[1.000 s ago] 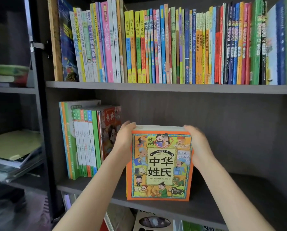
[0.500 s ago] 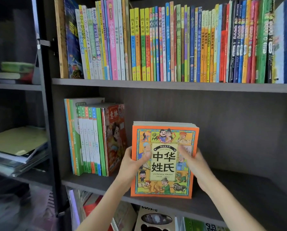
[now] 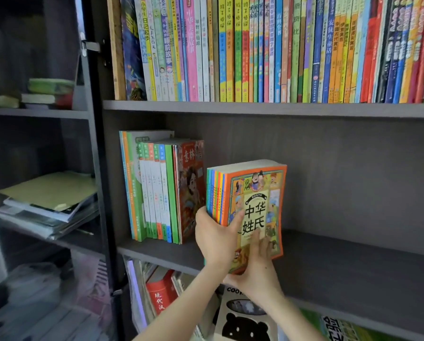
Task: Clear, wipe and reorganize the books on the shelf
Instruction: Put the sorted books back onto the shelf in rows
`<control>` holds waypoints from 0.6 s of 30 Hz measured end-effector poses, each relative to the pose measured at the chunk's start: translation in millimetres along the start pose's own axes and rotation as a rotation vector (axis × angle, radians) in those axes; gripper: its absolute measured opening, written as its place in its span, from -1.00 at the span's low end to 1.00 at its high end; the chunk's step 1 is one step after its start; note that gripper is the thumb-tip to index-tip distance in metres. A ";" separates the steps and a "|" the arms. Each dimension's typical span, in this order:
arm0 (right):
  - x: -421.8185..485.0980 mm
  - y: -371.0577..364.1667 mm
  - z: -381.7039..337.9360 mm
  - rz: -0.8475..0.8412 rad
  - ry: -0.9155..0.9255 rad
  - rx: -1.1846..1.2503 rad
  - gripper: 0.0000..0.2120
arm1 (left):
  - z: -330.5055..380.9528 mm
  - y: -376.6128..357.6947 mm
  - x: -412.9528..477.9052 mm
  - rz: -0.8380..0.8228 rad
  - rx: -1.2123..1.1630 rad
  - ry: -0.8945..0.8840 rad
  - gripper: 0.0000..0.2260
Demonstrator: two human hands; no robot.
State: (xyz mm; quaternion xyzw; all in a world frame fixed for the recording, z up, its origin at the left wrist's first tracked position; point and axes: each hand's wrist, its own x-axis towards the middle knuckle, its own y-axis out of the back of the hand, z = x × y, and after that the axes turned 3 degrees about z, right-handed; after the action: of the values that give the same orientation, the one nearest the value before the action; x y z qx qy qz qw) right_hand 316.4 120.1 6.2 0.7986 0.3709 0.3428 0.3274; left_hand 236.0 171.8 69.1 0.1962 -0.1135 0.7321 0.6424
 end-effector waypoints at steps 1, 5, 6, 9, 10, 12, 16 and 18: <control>6.0 -1.6 0.7 -0.048 0.031 0.051 0.36 | -0.9 -0.3 1.9 0.051 0.011 0.003 -0.47; 26.9 -11.4 -10.4 -0.173 0.062 0.201 0.42 | -5.7 -4.1 14.3 0.188 0.000 0.075 -0.42; 30.8 -13.6 -14.5 -0.189 0.064 0.202 0.42 | -6.5 -5.5 18.2 0.210 -0.008 0.096 -0.42; 41.1 -18.0 -26.5 -0.203 0.048 0.170 0.31 | -7.9 -8.5 32.0 0.258 -0.010 0.170 -0.40; 46.5 -22.1 -28.4 -0.205 0.058 0.167 0.27 | -9.0 -8.5 36.2 0.269 -0.007 0.184 -0.41; 53.4 -30.0 -30.6 -0.222 0.086 0.171 0.22 | -11.2 -8.0 40.3 0.283 0.014 0.167 -0.43; 69.5 -59.8 -40.1 -0.183 0.168 0.205 0.17 | -21.2 -1.2 55.5 0.257 0.082 0.075 -0.46; 76.8 -69.8 -46.6 -0.169 0.170 0.269 0.23 | -22.0 6.6 66.7 0.198 0.170 0.035 -0.50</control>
State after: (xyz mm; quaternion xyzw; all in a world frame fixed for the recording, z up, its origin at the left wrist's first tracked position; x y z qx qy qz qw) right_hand 291.5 231.0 1.1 0.7694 0.5056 0.3274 0.2127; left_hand 219.8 239.8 78.8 0.2246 -0.0588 0.8024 0.5498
